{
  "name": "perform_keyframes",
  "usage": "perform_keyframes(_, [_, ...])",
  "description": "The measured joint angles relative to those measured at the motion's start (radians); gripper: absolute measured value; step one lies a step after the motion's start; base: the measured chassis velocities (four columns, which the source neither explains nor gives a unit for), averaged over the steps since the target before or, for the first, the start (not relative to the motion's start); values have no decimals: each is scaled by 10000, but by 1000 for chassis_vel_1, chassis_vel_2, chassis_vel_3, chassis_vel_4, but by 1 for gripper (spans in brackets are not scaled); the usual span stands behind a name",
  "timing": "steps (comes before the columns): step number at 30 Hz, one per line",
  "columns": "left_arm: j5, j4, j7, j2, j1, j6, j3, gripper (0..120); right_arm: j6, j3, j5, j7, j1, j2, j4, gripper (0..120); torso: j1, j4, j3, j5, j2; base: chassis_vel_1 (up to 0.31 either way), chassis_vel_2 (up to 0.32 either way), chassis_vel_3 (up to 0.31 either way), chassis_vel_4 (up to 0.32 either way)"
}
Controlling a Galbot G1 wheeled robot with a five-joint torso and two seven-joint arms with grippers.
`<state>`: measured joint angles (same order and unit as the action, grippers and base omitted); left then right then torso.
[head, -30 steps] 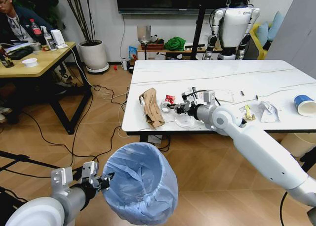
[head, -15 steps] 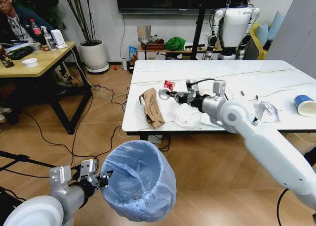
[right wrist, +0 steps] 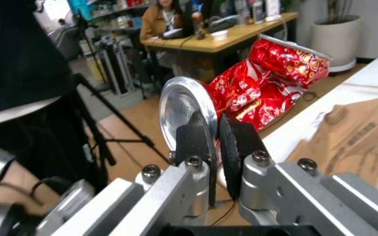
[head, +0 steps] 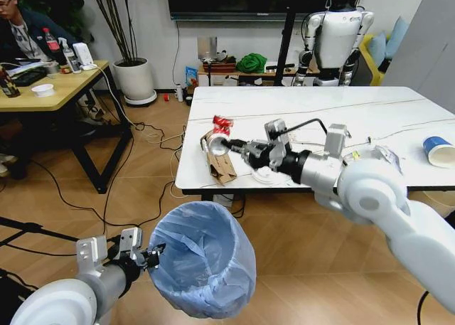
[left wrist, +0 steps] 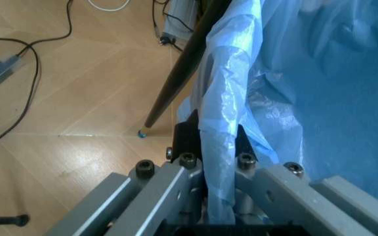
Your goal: Pick up the trash bin and place the trash from the table into it.
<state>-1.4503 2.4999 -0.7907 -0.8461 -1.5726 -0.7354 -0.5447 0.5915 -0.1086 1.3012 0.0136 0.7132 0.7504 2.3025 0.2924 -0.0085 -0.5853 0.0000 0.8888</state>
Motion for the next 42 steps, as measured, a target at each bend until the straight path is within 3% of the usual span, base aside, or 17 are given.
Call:
perform_keyframes(10, [-6,-204,-90,130,178,0,307,0,5,-241,-1045,-1081,2061,-604,871,2,0,-2,0,1,0,0,0,0,0])
perform_keyframes(24, [-14,-316,-132,53,362,0,526,0,202,-193,-1920,-1539,3144,-1132,1761,4,0,-1,-1,1,0,0,0,0,0])
perform_keyframes(27, [-13,-305,-135,52,365,0,561,0,227,-306,-2272,-1406,3497,-1148,1792,19,0,-1,-1,1,0,0,0,0,0])
perform_keyframes(34, [10,-257,-135,62,355,0,581,0,239,-553,-2487,-1367,3959,-1165,1878,40,1,-1,-1,1,0,0,0,0,0])
perform_keyframes(40, [116,-101,-100,54,215,0,560,0,199,-1483,-2331,-986,4223,-1156,1917,67,1,-2,-1,1,0,0,0,0,0])
perform_keyframes(42, [166,-86,-79,45,178,0,558,0,195,-1594,-2200,-778,4168,-1137,1915,70,0,-2,-1,1,0,0,0,0,0])
